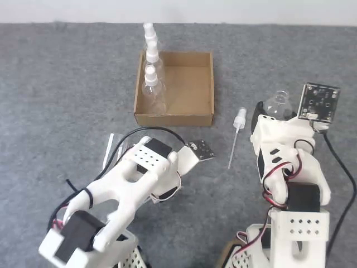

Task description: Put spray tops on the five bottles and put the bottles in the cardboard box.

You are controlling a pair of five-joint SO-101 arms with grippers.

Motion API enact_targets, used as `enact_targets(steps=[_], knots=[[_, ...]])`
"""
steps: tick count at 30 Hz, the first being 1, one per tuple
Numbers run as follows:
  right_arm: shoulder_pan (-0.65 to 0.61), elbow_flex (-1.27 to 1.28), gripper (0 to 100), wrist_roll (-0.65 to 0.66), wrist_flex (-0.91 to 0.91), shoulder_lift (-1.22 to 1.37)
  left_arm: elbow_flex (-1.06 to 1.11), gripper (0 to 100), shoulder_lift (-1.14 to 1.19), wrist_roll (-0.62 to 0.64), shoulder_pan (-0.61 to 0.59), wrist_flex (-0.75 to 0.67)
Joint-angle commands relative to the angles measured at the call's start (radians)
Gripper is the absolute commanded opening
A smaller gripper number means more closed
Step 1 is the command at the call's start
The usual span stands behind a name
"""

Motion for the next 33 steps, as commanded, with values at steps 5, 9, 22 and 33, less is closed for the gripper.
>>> enact_targets(steps=[5,9,22,33], knots=[[0.008,-0.006,11.2,-0.003,-0.028,-0.024,-0.15,1,-0.009,0.012,0.002,0.014],[0.008,-0.006,11.2,-0.003,-0.028,-0.024,-0.211,1,-0.009,0.086,0.002,0.017],[0.008,-0.006,11.2,-0.003,-0.028,-0.024,-0.334,1,-0.011,0.247,0.002,0.017],[0.008,-0.006,11.2,-0.003,-0.028,-0.024,-0.455,1,-0.011,0.417,-0.083,0.011]])
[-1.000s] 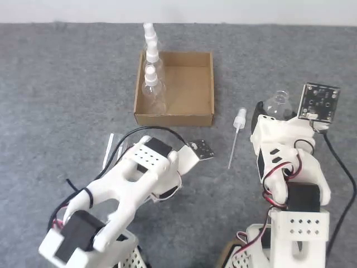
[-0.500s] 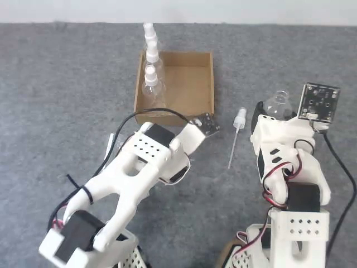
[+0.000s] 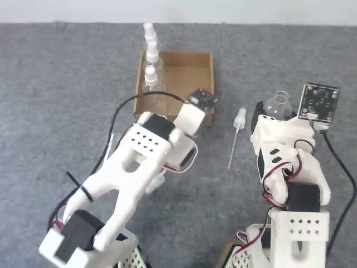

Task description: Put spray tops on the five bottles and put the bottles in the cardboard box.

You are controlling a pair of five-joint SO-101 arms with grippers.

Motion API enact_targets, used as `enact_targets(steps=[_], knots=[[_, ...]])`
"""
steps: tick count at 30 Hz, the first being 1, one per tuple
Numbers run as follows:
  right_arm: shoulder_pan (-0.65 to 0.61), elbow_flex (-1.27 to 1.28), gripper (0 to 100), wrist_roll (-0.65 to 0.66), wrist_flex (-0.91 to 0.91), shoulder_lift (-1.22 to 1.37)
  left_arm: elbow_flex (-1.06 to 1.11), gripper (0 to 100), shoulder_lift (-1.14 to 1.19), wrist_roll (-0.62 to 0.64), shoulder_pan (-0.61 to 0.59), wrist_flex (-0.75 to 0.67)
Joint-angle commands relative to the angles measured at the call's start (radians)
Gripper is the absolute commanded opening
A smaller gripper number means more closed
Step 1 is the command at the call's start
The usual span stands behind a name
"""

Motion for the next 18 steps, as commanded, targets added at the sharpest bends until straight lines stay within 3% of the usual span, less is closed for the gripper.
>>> enact_targets(steps=[1,11,18], knots=[[0.008,-0.006,11.2,-0.003,-0.028,-0.024,-0.074,1,-0.012,0.058,-0.074,-0.002],[0.008,-0.006,11.2,-0.003,-0.028,-0.024,-0.076,1,-0.012,0.222,-0.276,-0.003],[0.008,-0.006,11.2,-0.003,-0.028,-0.024,-0.07,1,-0.011,0.245,-0.468,-0.054]])
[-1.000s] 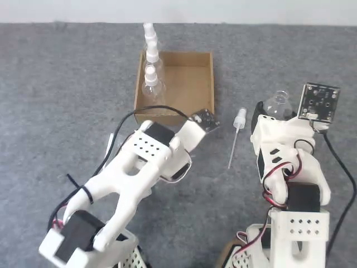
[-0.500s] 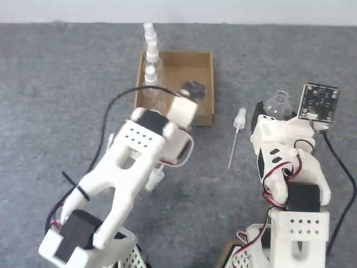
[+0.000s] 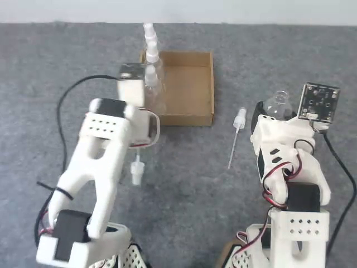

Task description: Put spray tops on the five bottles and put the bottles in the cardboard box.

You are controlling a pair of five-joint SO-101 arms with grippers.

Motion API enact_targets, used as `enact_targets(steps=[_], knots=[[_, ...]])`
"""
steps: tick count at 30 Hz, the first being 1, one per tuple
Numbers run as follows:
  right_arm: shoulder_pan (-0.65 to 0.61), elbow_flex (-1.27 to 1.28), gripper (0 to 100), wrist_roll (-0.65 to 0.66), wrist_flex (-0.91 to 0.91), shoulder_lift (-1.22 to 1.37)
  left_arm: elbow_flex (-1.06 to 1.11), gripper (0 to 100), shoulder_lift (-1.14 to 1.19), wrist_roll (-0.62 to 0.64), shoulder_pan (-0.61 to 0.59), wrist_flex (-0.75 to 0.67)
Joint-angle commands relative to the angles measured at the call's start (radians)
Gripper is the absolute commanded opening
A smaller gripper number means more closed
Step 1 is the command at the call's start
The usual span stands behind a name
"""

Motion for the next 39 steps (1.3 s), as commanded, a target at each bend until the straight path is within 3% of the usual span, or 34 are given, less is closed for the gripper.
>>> enact_targets(steps=[1,10,15,23,28,32,39], knots=[[0.008,-0.006,11.2,-0.003,-0.028,-0.024,-0.044,1,-0.011,0.028,-0.104,-0.041],[0.008,-0.005,11.2,-0.003,-0.028,-0.024,-0.044,1,-0.009,0.147,-0.328,-0.095],[0.008,-0.002,11.2,-0.003,-0.028,-0.024,-0.051,2,-0.011,0.201,-0.396,-0.094],[0.007,0.068,10.8,-0.003,-0.124,-0.031,-0.018,1,-0.011,0.388,-0.517,-0.043],[0.007,0.075,10.8,-0.003,-0.134,-0.031,0.028,2,-0.011,0.387,-0.578,-0.04],[0.007,0.075,10.8,-0.003,-0.134,-0.031,0.035,2,-0.009,0.305,-0.601,-0.038],[0.007,0.075,10.8,-0.003,-0.134,-0.027,-0.028,17,-0.011,0.213,-0.598,0.101]])
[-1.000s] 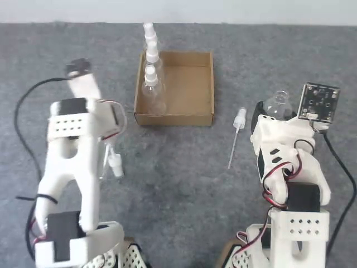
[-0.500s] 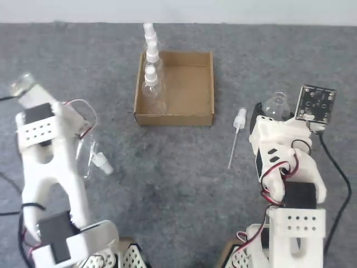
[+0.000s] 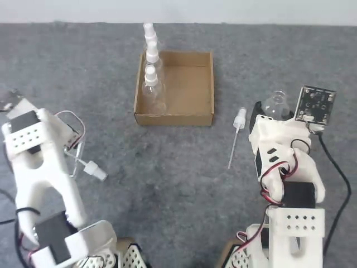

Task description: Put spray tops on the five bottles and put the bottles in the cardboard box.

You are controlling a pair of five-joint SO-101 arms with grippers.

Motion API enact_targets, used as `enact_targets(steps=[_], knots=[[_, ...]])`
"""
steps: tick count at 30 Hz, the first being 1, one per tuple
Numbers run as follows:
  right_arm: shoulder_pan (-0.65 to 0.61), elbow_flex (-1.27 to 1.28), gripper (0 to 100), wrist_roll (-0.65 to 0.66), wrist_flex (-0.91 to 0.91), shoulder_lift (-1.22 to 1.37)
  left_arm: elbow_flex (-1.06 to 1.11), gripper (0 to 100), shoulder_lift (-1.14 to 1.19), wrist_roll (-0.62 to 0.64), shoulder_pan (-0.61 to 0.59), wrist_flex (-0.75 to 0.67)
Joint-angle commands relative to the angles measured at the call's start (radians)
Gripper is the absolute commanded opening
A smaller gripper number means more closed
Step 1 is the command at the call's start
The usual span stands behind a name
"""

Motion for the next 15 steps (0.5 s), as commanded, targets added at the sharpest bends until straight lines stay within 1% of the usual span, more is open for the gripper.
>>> enact_targets(steps=[1,6,9,12,15], knots=[[0.007,-0.017,10.8,-0.003,-0.027,-0.027,-0.094,18,-0.011,-0.077,-0.008,0.092],[0.007,-0.017,10.8,-0.003,-0.027,-0.027,-0.223,19,-0.011,-0.173,-0.006,0.218],[0.007,-0.017,10.8,-0.003,-0.027,-0.027,-0.277,19,-0.011,-0.229,-0.005,0.262],[0.007,-0.017,10.8,-0.003,-0.027,-0.027,-0.303,19,-0.011,-0.334,-0.005,0.275],[0.007,-0.017,10.8,-0.003,-0.027,-0.027,-0.308,19,-0.011,-0.494,-0.005,0.27]])
